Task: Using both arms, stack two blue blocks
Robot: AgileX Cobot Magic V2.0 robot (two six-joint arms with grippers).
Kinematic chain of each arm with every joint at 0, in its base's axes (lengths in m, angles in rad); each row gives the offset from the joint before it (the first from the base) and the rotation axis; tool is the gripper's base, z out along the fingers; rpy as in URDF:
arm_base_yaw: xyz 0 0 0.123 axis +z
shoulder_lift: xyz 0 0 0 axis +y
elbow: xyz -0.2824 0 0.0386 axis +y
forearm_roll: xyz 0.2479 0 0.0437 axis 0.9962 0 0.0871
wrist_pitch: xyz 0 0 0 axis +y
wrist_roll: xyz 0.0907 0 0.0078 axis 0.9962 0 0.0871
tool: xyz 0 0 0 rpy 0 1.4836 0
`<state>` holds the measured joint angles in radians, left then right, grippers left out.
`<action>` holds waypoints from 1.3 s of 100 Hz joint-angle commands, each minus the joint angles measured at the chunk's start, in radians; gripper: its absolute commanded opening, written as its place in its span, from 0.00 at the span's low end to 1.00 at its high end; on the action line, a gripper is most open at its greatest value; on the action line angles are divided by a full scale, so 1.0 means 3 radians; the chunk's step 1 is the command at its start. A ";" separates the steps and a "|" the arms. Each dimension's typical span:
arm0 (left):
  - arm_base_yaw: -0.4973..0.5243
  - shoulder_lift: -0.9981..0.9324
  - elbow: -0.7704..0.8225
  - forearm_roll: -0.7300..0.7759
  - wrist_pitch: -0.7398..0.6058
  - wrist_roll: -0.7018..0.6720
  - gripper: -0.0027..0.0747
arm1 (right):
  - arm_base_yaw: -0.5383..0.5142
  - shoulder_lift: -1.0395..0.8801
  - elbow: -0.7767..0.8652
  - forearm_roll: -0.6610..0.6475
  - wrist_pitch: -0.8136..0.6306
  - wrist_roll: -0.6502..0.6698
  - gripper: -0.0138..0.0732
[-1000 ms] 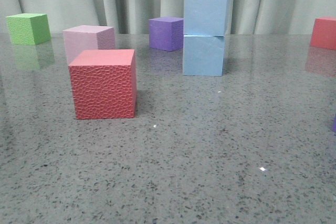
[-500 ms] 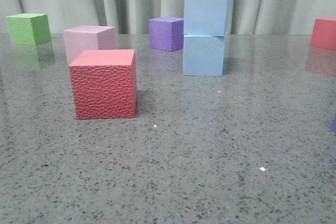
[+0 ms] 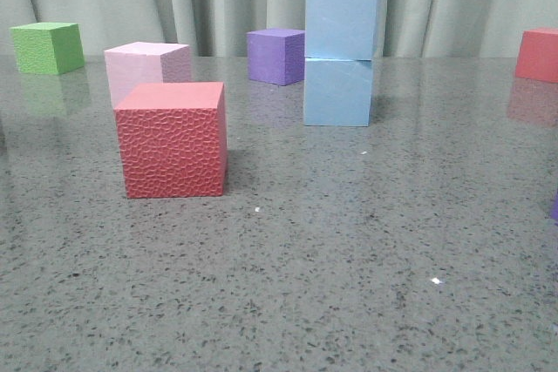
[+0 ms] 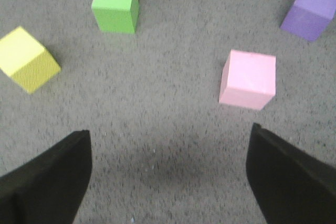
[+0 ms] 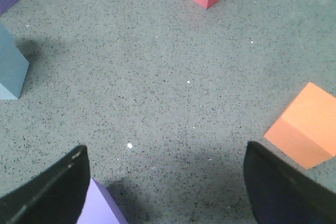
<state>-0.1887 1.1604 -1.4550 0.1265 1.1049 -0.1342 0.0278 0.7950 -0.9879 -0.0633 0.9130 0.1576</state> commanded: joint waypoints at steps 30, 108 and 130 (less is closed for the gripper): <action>0.0013 -0.1060 0.1183 0.0004 -0.0436 -0.0248 0.78 | -0.0017 -0.0020 -0.0084 -0.0022 -0.0133 -0.0018 0.85; 0.0013 -0.1577 0.1738 0.0230 -0.0517 -0.0526 0.77 | -0.0017 -0.0158 0.0235 -0.0022 -0.0098 -0.0018 0.85; 0.0013 -0.1570 0.1738 0.0247 -0.0517 -0.0526 0.76 | -0.0017 -0.0158 0.0235 -0.0022 -0.0098 -0.0018 0.85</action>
<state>-0.1872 0.6904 -0.9083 0.1880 1.0211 -0.2811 0.0278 0.7558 -0.8934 -0.0633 0.9501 0.1576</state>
